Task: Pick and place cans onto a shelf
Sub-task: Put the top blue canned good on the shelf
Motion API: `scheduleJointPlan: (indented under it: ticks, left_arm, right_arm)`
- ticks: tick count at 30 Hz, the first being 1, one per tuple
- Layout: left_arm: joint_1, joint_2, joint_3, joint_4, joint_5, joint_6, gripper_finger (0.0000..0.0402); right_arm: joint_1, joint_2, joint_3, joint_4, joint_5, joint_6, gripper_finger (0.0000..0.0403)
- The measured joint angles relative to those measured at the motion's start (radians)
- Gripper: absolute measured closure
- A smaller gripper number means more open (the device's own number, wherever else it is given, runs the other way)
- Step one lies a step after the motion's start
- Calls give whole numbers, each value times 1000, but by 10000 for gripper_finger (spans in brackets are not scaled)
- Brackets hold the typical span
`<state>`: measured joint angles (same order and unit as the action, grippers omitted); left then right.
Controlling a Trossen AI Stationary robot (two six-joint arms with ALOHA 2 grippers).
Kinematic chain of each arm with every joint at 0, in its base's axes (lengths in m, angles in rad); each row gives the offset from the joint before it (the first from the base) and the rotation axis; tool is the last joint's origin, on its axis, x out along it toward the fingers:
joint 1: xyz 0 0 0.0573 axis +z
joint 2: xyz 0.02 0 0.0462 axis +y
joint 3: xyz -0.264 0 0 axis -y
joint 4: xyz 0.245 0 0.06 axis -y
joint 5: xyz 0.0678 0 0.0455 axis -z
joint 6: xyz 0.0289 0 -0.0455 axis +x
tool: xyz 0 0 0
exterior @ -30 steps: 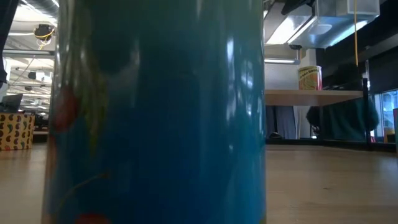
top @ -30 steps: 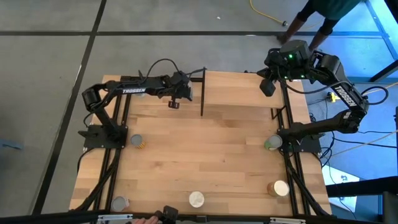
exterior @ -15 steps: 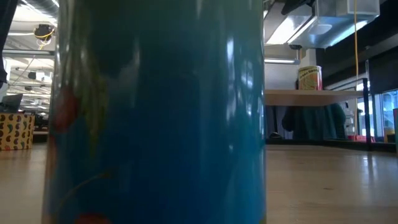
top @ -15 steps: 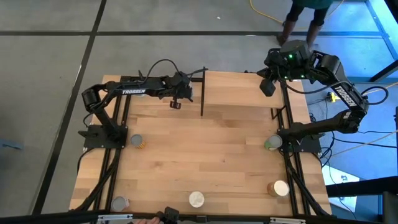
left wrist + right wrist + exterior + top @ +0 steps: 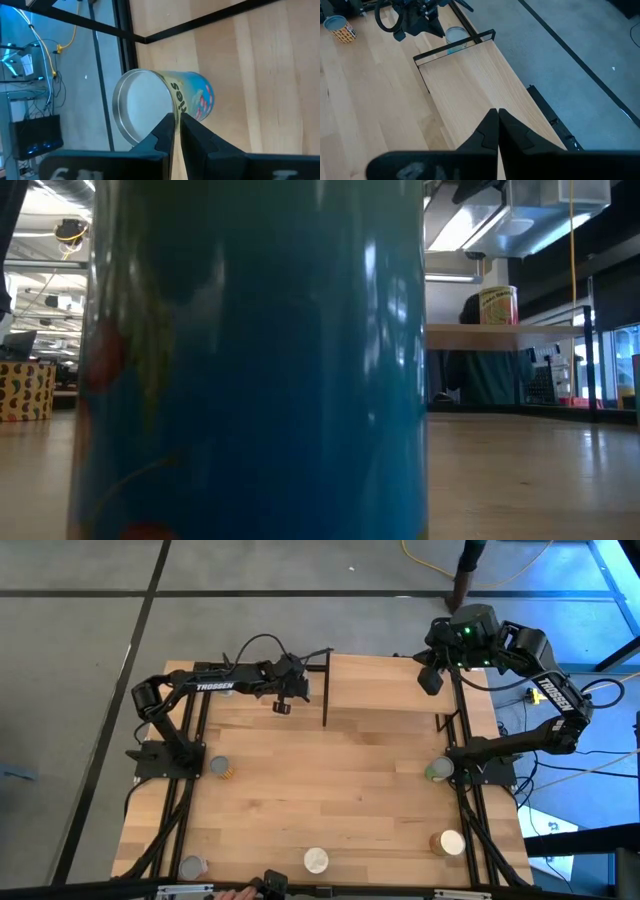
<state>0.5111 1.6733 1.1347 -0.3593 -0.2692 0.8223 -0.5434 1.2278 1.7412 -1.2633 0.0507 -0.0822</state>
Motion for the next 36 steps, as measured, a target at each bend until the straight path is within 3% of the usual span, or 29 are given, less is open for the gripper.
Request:
scheduleJointPlan:
  ticks: [6,12,36]
  left_arm:
    - [23,0,0,1,7,0,380]
    - [37,0,0,1,116,-2,380]
    - [47,34,1,26,104,29,380]
  right_arm:
    - [0,0,0,-1,0,0,398]
    - [0,0,0,-1,0,0,398]
    - [0,0,0,-1,0,-1,398]
